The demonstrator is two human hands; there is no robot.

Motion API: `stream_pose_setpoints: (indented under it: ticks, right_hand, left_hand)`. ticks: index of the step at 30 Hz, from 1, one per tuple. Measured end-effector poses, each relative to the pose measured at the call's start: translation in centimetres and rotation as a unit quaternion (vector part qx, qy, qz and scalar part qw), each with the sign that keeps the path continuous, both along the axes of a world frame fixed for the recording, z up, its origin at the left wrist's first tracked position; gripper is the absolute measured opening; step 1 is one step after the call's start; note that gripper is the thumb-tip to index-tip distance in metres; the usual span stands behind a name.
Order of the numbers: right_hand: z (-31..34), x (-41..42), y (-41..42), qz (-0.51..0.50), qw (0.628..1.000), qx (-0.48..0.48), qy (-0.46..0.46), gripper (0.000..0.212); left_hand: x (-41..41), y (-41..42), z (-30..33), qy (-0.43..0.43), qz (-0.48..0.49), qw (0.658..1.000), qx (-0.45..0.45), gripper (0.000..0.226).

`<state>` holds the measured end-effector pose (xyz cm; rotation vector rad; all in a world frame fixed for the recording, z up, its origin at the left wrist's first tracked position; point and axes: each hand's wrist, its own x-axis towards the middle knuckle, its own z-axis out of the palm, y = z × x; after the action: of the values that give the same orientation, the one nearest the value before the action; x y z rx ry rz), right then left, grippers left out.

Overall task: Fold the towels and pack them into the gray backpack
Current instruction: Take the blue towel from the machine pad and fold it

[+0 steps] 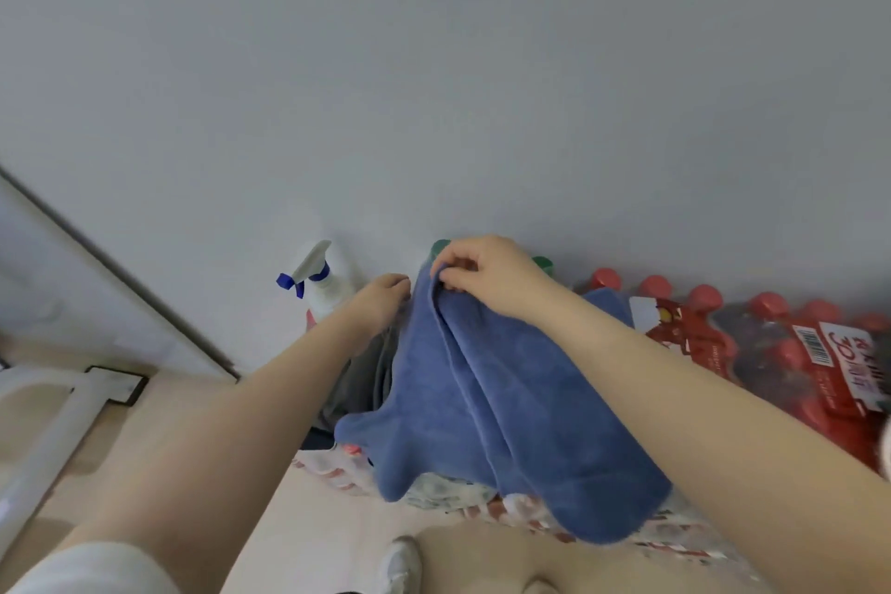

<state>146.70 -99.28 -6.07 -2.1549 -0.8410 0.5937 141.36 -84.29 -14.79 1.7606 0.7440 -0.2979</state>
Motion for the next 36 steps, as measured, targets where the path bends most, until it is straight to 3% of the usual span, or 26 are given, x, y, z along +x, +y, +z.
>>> stream_pose_setpoints:
  ticks: [3,9,11,13,17,20,26,36]
  right_hand:
    - [-1.6,0.3,0.9,-0.010,0.996,-0.044,-0.070,0.017]
    - [-2.3,0.7,0.8,-0.050,0.998,-0.029,-0.030,0.015]
    - [-2.1,0.6,0.7,-0.065,0.998,-0.003,0.002,0.013]
    - [-1.4,0.3,0.7,-0.077,0.996,0.033,0.030,0.012]
    - [0.6,-1.0,1.1,-0.074,0.987,0.128,0.065,0.024]
    - [0.8,-1.9,2.3,-0.063,0.993,0.098,0.024,0.025]
    - [-0.6,-2.8,3.2,-0.122,0.986,0.117,-0.008,0.006]
    - [-0.7,-3.0,2.2,-0.213,0.966,0.103,-0.104,0.024]
  left_hand:
    - [0.7,0.0,0.1,0.034,0.012,0.997,-0.069,0.025]
    - [1.7,1.3,-0.6,0.051,0.089,0.972,-0.211,0.044]
    - [2.1,1.6,-0.3,0.013,0.126,0.962,-0.243,0.032]
    - [2.3,1.6,0.4,-0.035,0.159,0.962,-0.218,0.015]
    - [1.1,1.1,3.2,-0.118,0.120,0.941,-0.293,0.016]
    - [-0.2,0.8,4.6,-0.144,0.076,0.930,-0.330,0.016]
    - [-2.0,0.2,5.9,-0.181,0.074,0.924,-0.328,0.022]
    - [-3.1,-1.4,7.1,-0.232,0.057,0.932,-0.274,0.022]
